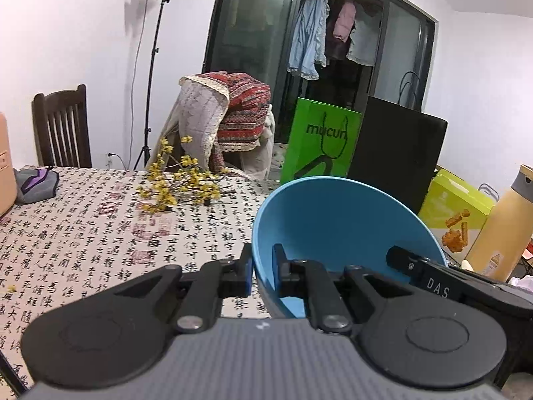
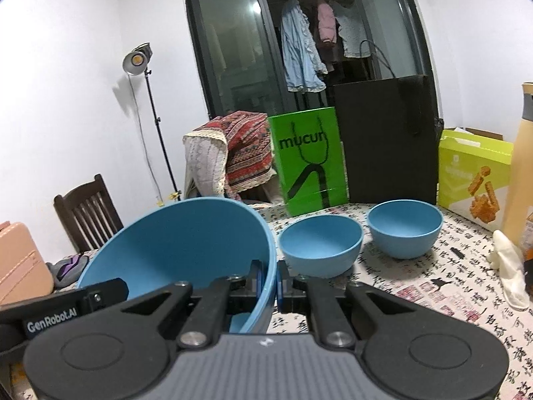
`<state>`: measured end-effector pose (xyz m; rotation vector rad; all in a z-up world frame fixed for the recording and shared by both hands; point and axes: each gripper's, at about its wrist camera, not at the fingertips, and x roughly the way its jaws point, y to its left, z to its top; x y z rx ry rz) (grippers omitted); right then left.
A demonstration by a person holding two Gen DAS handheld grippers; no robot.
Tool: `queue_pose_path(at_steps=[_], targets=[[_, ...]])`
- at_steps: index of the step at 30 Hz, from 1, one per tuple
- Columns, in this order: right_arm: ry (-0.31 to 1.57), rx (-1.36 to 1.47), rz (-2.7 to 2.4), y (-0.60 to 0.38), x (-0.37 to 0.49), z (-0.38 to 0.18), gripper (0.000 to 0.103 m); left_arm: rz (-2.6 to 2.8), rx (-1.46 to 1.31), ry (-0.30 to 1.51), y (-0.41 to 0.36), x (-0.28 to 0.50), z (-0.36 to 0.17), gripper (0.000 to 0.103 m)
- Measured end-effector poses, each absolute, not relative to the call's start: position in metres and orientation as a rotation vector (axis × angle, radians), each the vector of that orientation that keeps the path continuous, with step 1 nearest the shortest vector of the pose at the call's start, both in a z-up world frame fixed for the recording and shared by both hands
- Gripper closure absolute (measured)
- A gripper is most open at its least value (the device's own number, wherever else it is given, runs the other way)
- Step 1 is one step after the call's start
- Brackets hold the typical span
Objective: Organize plates and bowls
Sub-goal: 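Carry the held blue bowl with both grippers toward the cream plates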
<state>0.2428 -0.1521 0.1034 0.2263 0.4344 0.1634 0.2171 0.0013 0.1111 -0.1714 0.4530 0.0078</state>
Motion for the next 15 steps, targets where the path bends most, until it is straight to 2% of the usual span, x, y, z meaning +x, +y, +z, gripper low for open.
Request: queue_pose_path(at_steps=[15], targets=[[0.452, 0.214, 0.233, -0.117, 0.231, 0.096, 0.095, 0.064, -0.183, 0.422, 0.031, 0.192, 0.109, 0.092]])
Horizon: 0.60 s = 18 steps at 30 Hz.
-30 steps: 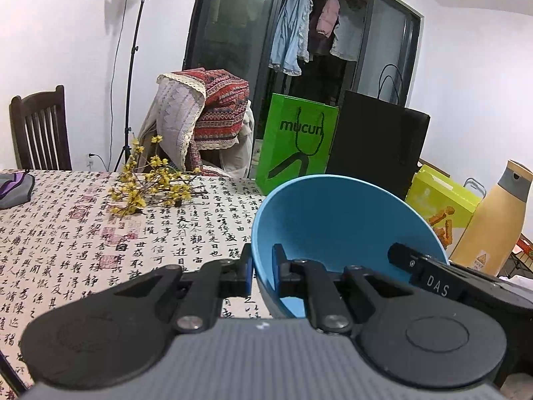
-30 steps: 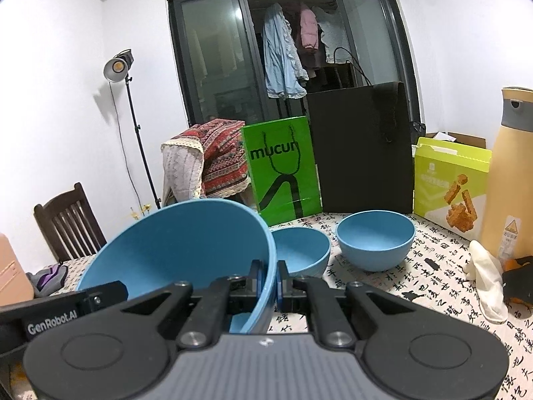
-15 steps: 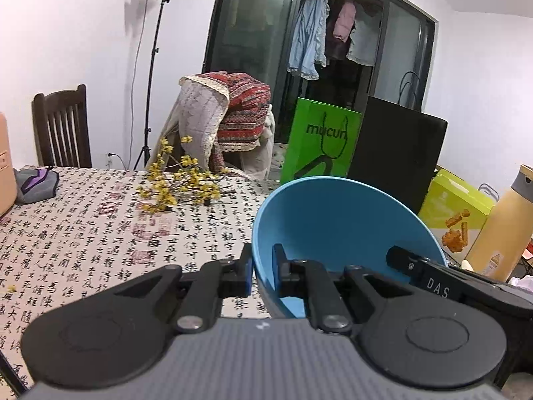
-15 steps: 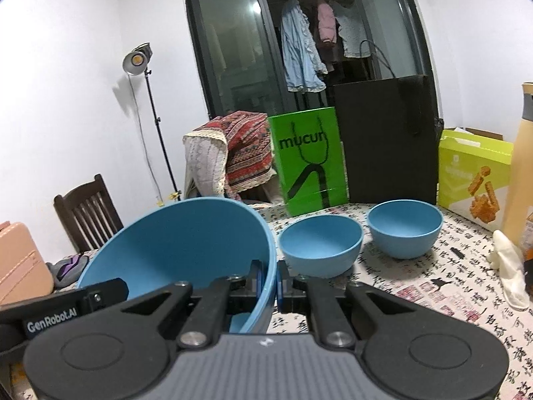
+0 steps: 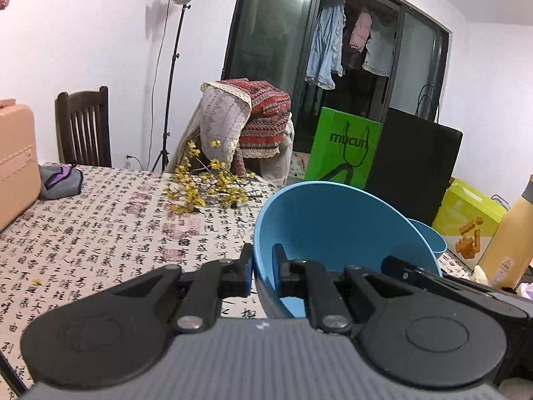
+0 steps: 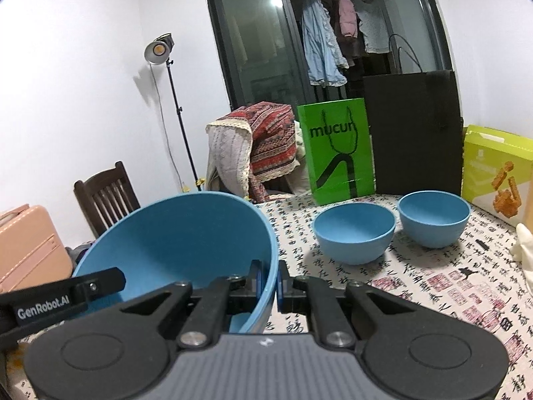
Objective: Organize plates and bowls
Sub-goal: 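Carry the held blue bowl with both grippers toward the cream plates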
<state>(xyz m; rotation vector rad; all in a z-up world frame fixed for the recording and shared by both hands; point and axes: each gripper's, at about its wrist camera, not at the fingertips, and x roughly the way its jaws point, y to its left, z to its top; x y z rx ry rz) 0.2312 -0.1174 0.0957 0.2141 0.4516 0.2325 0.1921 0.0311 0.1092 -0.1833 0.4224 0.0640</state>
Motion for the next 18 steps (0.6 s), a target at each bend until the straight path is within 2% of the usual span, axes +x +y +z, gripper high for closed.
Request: queue_pose_path(at_steps=[18], targets=[[0.480, 0.234, 0.299, -0.090, 0.228, 0.085, 0.094, 0.113, -0.221, 0.434, 0.061, 0.174, 0.095, 0.092]])
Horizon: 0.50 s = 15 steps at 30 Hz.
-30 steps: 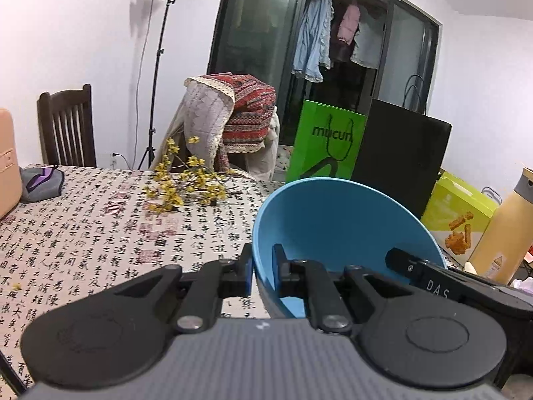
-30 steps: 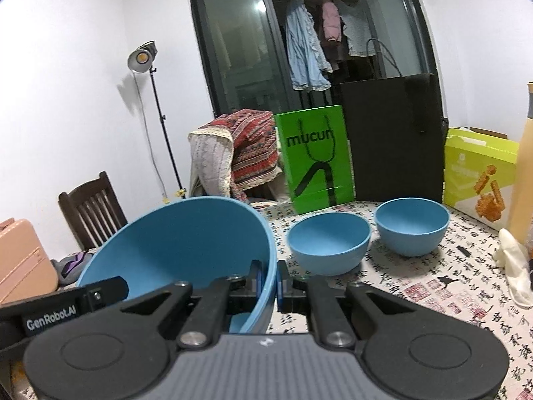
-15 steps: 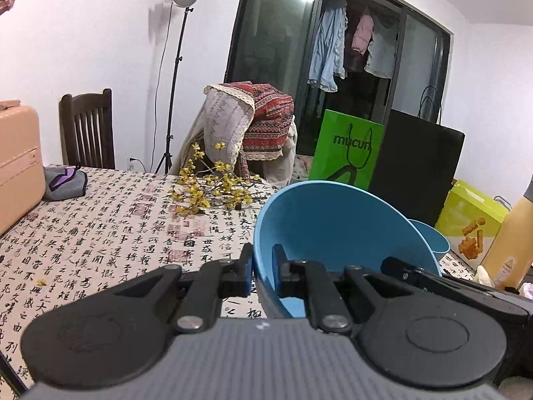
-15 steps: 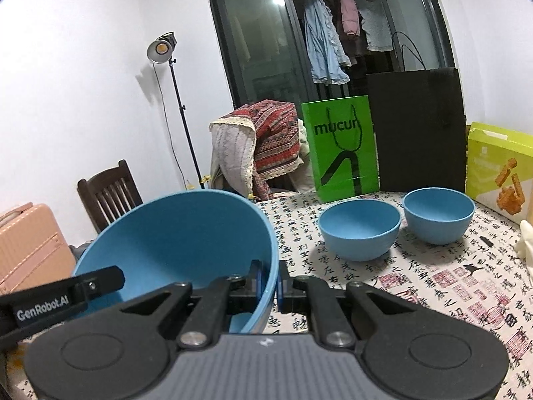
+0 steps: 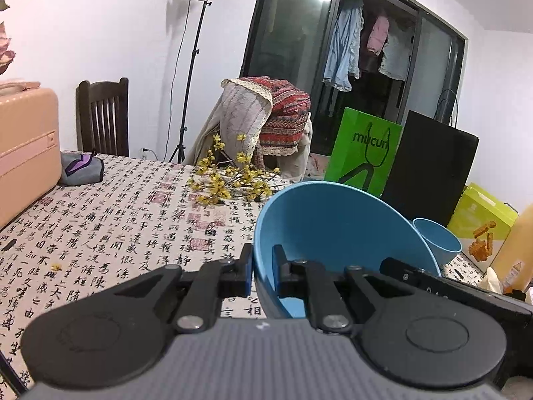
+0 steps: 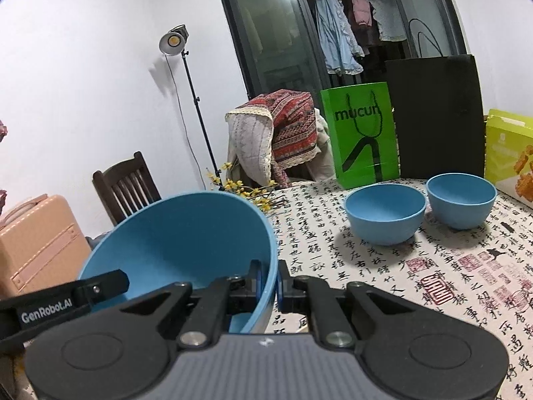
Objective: Organize plates and bowls
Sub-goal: 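Carry the held blue bowl with both grippers toward the cream plates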
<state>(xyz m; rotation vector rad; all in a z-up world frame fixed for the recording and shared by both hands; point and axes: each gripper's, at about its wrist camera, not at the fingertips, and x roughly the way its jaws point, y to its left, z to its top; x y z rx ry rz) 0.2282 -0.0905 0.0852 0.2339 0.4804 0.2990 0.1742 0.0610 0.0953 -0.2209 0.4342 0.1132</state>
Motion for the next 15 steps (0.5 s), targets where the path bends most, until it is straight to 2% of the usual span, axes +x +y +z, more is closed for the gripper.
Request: queue_pose_path(at_steps=[15], targets=[[0.514, 0.237, 0.365, -0.065, 0.227, 0.075, 0.094, 0.159, -0.239, 0.439, 0.087, 0.158, 0.082, 0.091]])
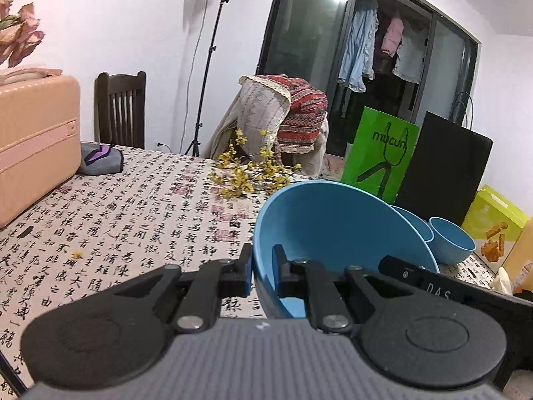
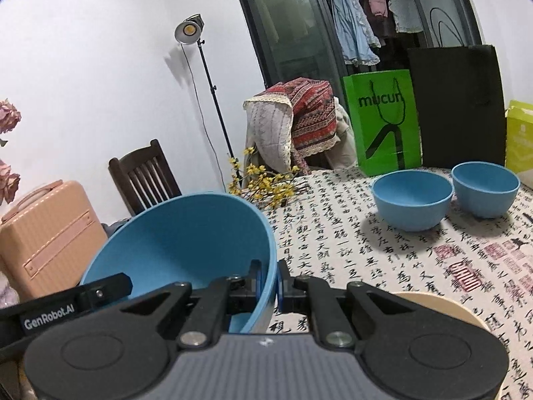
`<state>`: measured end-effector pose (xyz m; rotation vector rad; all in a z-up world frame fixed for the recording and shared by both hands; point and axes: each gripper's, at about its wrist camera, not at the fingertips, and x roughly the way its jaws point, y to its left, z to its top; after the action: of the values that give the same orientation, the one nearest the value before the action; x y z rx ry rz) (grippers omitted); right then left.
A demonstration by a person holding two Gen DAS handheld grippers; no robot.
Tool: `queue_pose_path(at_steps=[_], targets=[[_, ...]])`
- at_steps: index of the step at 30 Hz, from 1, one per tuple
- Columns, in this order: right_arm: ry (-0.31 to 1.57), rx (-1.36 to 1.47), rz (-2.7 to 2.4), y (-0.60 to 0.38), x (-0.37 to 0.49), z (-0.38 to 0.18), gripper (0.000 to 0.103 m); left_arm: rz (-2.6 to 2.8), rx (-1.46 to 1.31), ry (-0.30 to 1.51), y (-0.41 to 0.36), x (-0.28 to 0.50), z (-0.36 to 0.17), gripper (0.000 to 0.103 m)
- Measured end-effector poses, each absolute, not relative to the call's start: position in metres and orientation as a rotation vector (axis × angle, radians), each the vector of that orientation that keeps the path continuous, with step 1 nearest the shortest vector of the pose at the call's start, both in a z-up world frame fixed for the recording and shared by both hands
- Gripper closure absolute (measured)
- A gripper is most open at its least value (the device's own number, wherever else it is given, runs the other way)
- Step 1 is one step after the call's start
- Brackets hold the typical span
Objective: Organize plates and bowls
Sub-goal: 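Carry the held blue bowl with both grippers toward the cream plates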
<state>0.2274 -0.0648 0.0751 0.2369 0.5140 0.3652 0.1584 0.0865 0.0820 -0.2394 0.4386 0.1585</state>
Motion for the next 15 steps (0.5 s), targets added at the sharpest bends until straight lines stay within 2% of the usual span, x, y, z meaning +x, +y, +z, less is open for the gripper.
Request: queue_pose_path(at_steps=[15], targets=[[0.535, 0.241, 0.435, -0.034, 0.216, 0.068, 0.094, 0.224, -0.266, 0.428, 0.115, 0.133, 0.072, 0.091]])
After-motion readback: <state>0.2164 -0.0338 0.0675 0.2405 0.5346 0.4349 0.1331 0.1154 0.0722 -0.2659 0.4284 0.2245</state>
